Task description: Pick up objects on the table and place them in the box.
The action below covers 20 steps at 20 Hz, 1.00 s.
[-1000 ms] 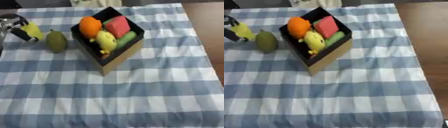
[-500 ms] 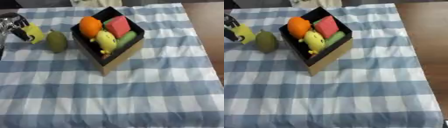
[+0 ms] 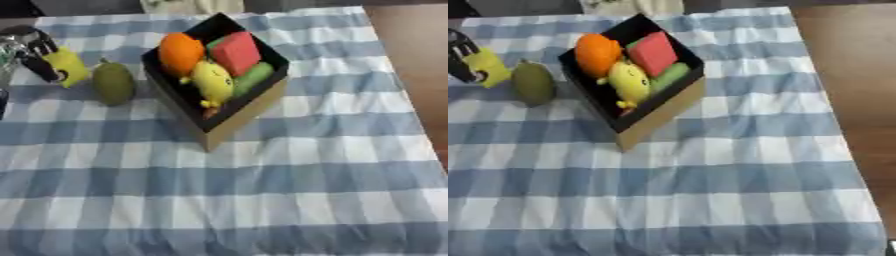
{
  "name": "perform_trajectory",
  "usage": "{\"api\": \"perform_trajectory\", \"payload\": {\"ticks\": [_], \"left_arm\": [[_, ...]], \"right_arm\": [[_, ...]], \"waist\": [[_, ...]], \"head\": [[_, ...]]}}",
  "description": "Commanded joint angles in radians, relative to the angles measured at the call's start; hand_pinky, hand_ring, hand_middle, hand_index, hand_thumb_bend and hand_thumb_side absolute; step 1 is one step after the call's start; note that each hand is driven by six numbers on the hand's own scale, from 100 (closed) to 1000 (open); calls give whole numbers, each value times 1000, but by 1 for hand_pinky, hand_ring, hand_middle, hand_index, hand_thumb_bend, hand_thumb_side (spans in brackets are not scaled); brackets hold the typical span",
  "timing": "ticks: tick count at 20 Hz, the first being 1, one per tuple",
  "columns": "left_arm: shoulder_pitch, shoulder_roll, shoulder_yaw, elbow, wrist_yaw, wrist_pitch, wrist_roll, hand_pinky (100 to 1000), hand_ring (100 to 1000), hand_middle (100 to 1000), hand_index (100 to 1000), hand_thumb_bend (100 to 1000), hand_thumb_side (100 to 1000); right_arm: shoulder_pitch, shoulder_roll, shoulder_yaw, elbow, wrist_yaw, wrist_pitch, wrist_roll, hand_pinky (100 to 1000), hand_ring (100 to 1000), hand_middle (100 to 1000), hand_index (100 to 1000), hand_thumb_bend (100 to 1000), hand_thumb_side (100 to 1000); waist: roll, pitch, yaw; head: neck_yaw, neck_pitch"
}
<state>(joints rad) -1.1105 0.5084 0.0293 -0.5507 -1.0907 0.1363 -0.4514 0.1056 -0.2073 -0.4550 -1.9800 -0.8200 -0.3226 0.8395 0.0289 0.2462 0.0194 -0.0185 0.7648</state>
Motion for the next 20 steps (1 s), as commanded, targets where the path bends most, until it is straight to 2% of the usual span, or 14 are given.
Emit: {"api": "perform_trajectory", "payload": {"ticks": [1, 4, 6, 9, 10, 11, 15, 20], "left_arm": [[-17, 17, 2, -15, -14, -10, 9, 839, 760, 503, 754, 359, 112], [-18, 18, 1, -26, -23, -30, 11, 887, 837, 674, 863, 453, 168], [-19, 19, 0, -36, -33, -45, 8, 911, 859, 711, 879, 494, 173], [-19, 23, 5, -55, -43, -62, 3, 935, 880, 739, 891, 526, 164], [-19, 24, 8, -61, -43, -65, 0, 939, 883, 742, 895, 489, 204], [-19, 24, 11, -66, -41, -66, -1, 943, 888, 747, 900, 524, 192], [-20, 23, 22, -74, -33, -53, -8, 952, 909, 771, 921, 524, 243], [-20, 21, 28, -68, -27, -33, -7, 953, 916, 779, 926, 515, 249]], "right_arm": [[-2, -12, -7, -20, 4, -65, 67, 1000, 1000, 321, 997, 100, 474], [-1, -12, -7, -20, 4, -66, 67, 1000, 1000, 319, 997, 100, 472], [-1, -12, -6, -20, 8, -66, 67, 1000, 1000, 316, 997, 100, 472], [-1, -9, -6, -20, 14, -67, 67, 1000, 1000, 314, 996, 100, 472], [-1, -9, -6, -20, 15, -67, 67, 1000, 1000, 314, 996, 100, 474], [-1, -9, -6, -20, 15, -68, 67, 1000, 1000, 314, 996, 100, 471], [-1, -8, -4, -20, 17, -69, 67, 1000, 1000, 312, 995, 100, 470], [-1, -4, -3, -20, 21, -71, 67, 1000, 1000, 309, 995, 100, 470]], "waist": [[3, -5, 0], [3, -5, 0], [3, -5, 0], [3, -4, 1], [3, -4, 1], [3, -3, 1], [2, -2, 1], [0, 1, -1]], "head": [[2, 5], [2, 5], [2, 5], [1, 5], [0, 5], [0, 5], [2, 5], [1, 2]]}}
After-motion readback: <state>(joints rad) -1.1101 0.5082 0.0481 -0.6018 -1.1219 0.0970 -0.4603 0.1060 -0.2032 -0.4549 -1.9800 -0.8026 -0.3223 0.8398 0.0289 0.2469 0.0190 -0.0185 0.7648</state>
